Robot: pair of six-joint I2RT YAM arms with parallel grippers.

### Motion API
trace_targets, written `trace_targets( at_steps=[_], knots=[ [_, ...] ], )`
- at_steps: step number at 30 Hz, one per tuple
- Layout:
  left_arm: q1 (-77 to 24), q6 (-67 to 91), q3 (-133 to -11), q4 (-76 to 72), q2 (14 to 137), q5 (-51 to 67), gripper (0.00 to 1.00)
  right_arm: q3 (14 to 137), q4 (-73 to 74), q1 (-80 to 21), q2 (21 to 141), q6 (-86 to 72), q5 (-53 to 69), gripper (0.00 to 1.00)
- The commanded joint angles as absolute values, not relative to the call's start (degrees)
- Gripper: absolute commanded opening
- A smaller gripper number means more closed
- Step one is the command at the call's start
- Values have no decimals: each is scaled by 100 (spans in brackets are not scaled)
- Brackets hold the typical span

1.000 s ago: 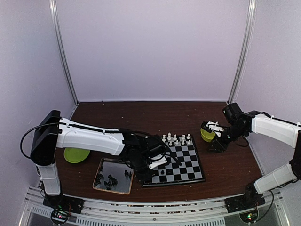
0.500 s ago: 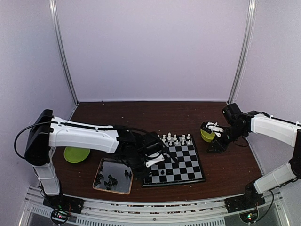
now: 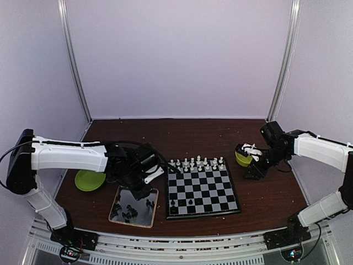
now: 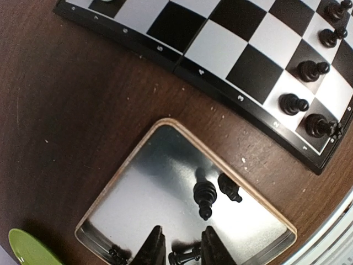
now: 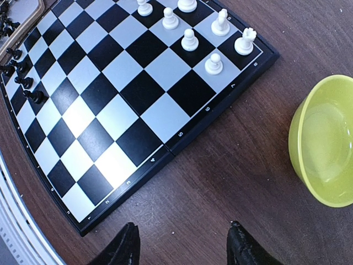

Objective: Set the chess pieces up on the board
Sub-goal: Pick up the bishop from the storage box.

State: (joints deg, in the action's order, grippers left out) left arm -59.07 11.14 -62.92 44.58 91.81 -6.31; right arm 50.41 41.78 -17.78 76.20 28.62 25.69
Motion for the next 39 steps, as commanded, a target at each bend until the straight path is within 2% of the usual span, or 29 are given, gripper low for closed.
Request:
trace_targets(
  at_steps=[1,19,33,39],
  knots=[
    [-5898,1208,-6165,4100,9279,-390,24,5194,4227,-1828,7655,2918,2595,54],
    [-5889,1157,-6031,4062,9673,-262,20,5200,4245,-1844,7716,2927,2619,54],
    [-5801,1030,-6273,4398,9430,-567,0,5211,4262,-1850,7726,2927,2610,55],
    [-5774,938,-6789,4482,9193,-441,0,5212,4262,-1854,7717,2936,2593,55]
  ],
)
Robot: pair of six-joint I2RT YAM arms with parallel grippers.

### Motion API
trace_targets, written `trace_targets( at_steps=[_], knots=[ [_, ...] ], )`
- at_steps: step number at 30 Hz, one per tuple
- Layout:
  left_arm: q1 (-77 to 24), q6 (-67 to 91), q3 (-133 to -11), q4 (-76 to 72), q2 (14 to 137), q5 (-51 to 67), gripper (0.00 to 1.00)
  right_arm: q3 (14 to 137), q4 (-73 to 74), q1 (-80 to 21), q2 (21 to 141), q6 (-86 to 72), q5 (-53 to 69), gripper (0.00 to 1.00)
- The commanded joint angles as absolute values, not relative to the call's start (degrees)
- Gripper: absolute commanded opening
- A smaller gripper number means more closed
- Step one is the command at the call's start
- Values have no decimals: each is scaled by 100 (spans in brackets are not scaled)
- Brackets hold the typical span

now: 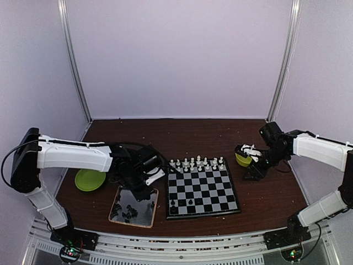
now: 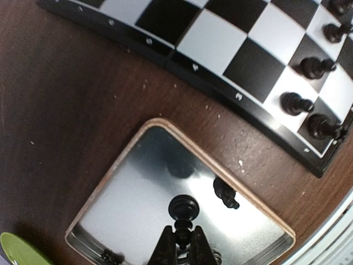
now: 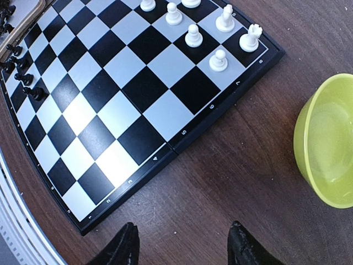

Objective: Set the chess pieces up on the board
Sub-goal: Pick up the bishop from the storage box, then place the bishop on f8.

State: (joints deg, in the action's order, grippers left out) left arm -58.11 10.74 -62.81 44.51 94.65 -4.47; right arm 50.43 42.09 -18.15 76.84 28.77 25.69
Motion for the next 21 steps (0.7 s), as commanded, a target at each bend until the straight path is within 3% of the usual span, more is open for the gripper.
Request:
trace_targets(
  at_steps=[1,9,21],
  knots=[
    [-5774,928,-6889,4471,9212,-300,0,5212,4266,-1854,7708,2936,2593,55],
    [-6122,728,-7650,4126,9614,550,0,5207,4271,-1854,7710,2936,2593,55],
    [-6776,117,-8894,4767,10808,729,0,5219,4293,-1852,7699,2954,2601,55]
  ],
)
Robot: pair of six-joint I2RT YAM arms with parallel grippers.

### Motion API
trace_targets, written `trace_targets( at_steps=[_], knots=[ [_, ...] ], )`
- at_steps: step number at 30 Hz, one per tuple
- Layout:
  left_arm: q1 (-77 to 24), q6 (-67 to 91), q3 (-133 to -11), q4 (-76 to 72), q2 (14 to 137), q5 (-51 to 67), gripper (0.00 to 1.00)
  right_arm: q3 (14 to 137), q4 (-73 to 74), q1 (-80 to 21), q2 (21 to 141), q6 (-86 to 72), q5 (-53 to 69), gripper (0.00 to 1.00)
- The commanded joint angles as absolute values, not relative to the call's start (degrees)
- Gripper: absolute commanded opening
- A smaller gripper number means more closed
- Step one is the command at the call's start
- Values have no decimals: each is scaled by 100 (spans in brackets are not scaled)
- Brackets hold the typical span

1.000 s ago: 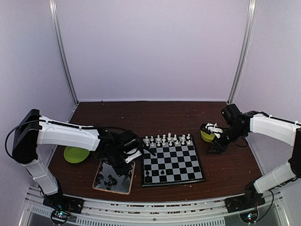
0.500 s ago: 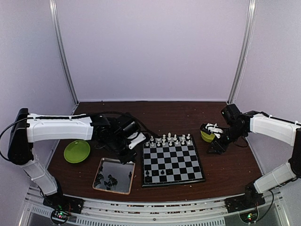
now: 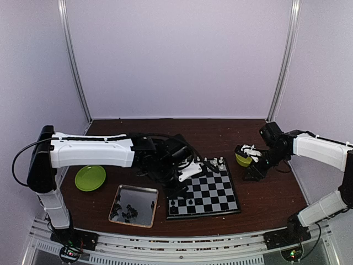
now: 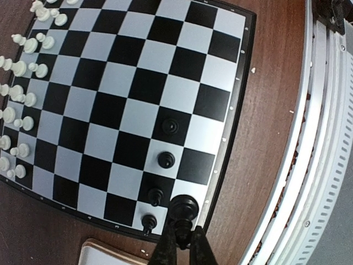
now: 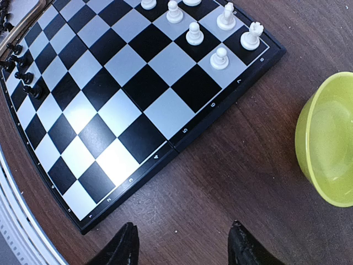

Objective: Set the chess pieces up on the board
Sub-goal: Place the bishop on f8.

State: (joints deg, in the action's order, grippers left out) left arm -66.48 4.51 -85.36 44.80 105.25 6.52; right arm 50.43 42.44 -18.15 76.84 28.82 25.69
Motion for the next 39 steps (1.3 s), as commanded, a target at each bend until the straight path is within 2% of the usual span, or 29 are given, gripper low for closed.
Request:
trace_targets(
  at_steps=[1,17,39],
  knots=[
    [-6824,74,-8977,4834,10894,687,0,5217,4296,-1854,7699,2953,2604,55],
    [-7156,-173,-9738,5326,11837,240,0,5218,4309,-1854,7699,2962,2604,56],
    [-7172,-167,-9901,5326,12186,185,2,5212,4335,-1862,7725,2979,2619,57]
  ],
)
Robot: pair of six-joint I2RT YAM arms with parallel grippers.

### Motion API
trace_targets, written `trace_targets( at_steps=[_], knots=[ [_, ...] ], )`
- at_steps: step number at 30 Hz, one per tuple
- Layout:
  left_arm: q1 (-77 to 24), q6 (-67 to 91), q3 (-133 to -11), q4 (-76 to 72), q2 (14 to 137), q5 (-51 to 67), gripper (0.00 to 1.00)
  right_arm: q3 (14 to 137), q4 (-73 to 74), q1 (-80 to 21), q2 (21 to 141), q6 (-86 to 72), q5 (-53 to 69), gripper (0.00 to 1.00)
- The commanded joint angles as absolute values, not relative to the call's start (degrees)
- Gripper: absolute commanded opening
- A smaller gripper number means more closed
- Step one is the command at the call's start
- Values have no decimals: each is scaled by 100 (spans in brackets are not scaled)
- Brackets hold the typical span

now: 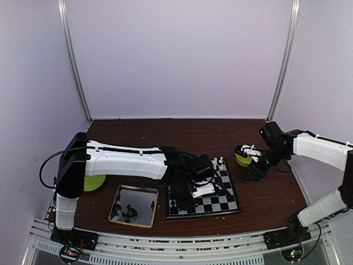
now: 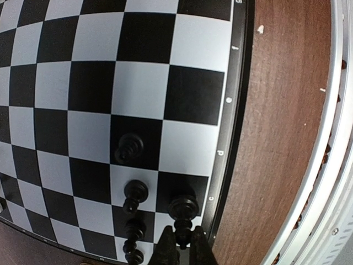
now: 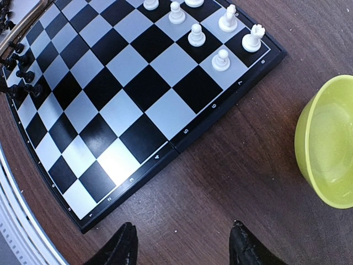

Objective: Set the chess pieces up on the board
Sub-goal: Place the bishop on f8.

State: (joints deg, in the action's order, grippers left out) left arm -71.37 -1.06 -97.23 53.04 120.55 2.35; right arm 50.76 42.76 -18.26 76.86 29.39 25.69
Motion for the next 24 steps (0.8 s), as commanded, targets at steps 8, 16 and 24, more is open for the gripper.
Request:
trace_targets(
  at_steps=[8,16,24],
  knots=[
    [-7177,-152,-9962,5326,12277,179,4,5234,4360,-1861,7766,2979,2628,57],
    [-7174,-138,-9976,5326,12288,201,9,5243,4392,-1862,7798,3004,2661,59],
    [-7172,9,-10011,5303,11827,108,20,5240,4406,-1880,7805,3015,2663,61]
  ],
)
